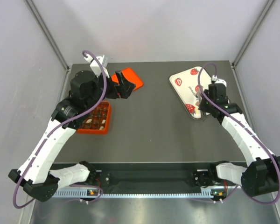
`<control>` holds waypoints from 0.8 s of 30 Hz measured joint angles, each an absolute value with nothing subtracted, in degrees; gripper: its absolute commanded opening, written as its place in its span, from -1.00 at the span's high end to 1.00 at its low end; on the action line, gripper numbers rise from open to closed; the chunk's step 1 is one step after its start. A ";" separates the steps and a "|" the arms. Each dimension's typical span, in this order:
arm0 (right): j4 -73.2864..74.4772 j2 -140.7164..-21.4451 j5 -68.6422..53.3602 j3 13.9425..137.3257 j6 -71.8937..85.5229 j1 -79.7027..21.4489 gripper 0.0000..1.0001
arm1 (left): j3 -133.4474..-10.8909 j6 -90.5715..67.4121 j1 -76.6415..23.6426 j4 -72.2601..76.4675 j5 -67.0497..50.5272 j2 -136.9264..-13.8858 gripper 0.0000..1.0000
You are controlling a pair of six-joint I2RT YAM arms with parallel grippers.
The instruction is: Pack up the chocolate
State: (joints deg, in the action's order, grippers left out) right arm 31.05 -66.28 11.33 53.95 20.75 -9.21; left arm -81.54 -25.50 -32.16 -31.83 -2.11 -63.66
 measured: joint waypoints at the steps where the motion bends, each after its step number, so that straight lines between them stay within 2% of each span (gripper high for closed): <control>1: 30.81 -66.32 11.11 54.26 21.21 -10.46 0.47 | -82.56 -25.34 -32.16 -32.05 -2.09 -63.64 -0.98; 7: 25.91 -71.85 10.13 59.48 25.96 -25.02 0.45 | -87.11 -25.19 -32.10 -33.89 -1.89 -62.37 -0.98; 15: 18.28 -89.62 10.20 74.89 30.33 -43.27 0.46 | -91.18 -25.10 -32.10 -34.98 -1.65 -57.74 -0.98; 24: 13.17 -107.11 10.63 91.31 29.63 -55.83 0.46 | -92.55 -23.83 -32.03 -36.60 0.30 -54.85 -0.98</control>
State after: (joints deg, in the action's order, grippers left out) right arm 13.17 -107.11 10.63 91.31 29.63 -55.83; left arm -92.55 -23.83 -32.03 -36.60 0.30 -54.85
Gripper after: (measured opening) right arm 0.291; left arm 0.991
